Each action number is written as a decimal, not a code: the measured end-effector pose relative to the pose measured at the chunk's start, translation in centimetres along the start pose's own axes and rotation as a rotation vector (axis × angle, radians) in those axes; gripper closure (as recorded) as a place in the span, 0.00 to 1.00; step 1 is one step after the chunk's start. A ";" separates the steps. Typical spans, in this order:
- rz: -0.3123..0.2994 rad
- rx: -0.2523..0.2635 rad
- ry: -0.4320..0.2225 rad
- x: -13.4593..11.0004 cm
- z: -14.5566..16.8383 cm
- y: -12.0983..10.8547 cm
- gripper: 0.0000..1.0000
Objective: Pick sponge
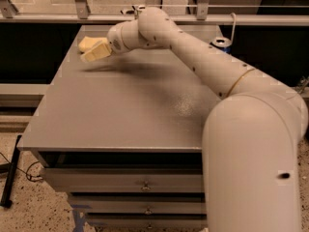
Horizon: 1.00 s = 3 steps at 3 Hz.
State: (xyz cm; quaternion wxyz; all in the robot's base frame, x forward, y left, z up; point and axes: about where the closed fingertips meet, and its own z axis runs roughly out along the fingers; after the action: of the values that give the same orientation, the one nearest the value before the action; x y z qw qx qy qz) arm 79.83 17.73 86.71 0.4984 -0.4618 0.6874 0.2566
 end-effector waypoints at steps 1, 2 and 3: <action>0.009 0.005 0.018 0.8 1.6 -1.0 0.00; 0.029 0.013 0.042 2.1 2.5 -1.6 0.18; 0.037 0.020 0.045 2.7 2.6 -1.8 0.41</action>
Offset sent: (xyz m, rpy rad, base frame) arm 0.0343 -0.0024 -0.0413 -0.0405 0.0603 -0.0567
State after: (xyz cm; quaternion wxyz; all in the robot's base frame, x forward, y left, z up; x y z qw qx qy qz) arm 82.42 17.97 83.49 0.4825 -0.4495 0.7096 0.2483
